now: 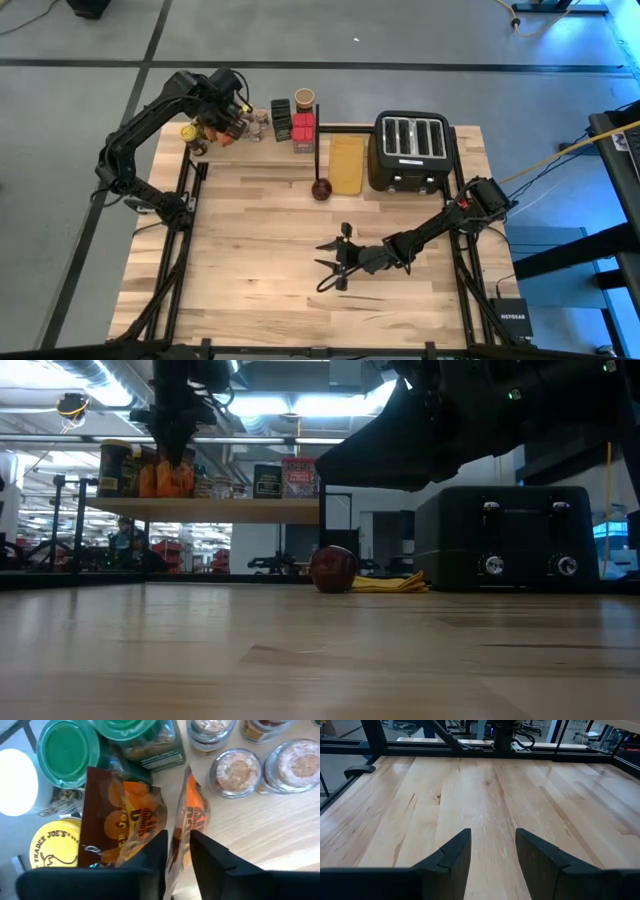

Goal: Shelf spices
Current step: Put the orange seasoning bag aligned with the other orange seasoning bag on the shelf, then return to Home Position

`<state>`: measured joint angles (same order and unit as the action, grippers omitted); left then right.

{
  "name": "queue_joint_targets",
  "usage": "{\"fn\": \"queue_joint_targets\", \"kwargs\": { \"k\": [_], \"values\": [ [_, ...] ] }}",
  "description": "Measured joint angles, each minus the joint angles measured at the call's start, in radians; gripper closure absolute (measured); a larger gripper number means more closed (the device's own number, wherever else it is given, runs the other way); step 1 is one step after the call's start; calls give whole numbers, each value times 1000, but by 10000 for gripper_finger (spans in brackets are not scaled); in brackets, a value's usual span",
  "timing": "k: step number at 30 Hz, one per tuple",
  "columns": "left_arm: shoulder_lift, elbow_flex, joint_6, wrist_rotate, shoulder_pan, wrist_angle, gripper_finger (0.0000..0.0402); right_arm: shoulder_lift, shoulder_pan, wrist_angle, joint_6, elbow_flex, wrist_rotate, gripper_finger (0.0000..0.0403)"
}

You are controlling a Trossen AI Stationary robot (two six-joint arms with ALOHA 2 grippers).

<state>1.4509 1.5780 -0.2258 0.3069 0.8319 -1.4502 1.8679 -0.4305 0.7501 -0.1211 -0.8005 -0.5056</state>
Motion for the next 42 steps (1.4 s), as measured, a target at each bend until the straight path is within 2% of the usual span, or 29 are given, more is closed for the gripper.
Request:
{"fn": "queue_joint_targets", "kwargs": {
  "k": [6, 14, 17, 20, 22, 25, 30, 34, 39, 42],
  "values": [
    [-8, 35, 29, 0, 15, -33, 291, 0, 0, -4, 0, 0, 0, 242],
    [-58, 282, 51, -9, 0, -55, 283, 0, 1, 9, 22, 0, -8, 242],
    [-107, 342, 68, -70, -55, -33, 283, 0, 1, 10, 23, 0, -7, 242],
    [-188, 323, 95, -197, -164, 105, 284, 0, 1, 10, 23, 0, -7, 242],
    [-252, 266, 106, -253, -272, 227, 289, -2, 0, 7, 28, -11, 1, 242],
    [-362, 112, 134, -258, -446, 407, 306, -45, -1, 8, 81, -29, 46, 242],
    [-556, -331, 152, -242, -702, 804, 347, -147, 33, -17, 132, -35, 69, 242],
    [-629, -665, 148, -241, -843, 1171, 385, -242, 118, -160, 142, -35, 198, 246],
    [-634, -906, 169, -216, -946, 1474, 396, -376, 239, -380, 104, -22, 341, 299],
    [-637, -1005, 170, -148, -975, 1542, 396, -465, 296, -427, 100, 38, 394, 352]
  ]
}}
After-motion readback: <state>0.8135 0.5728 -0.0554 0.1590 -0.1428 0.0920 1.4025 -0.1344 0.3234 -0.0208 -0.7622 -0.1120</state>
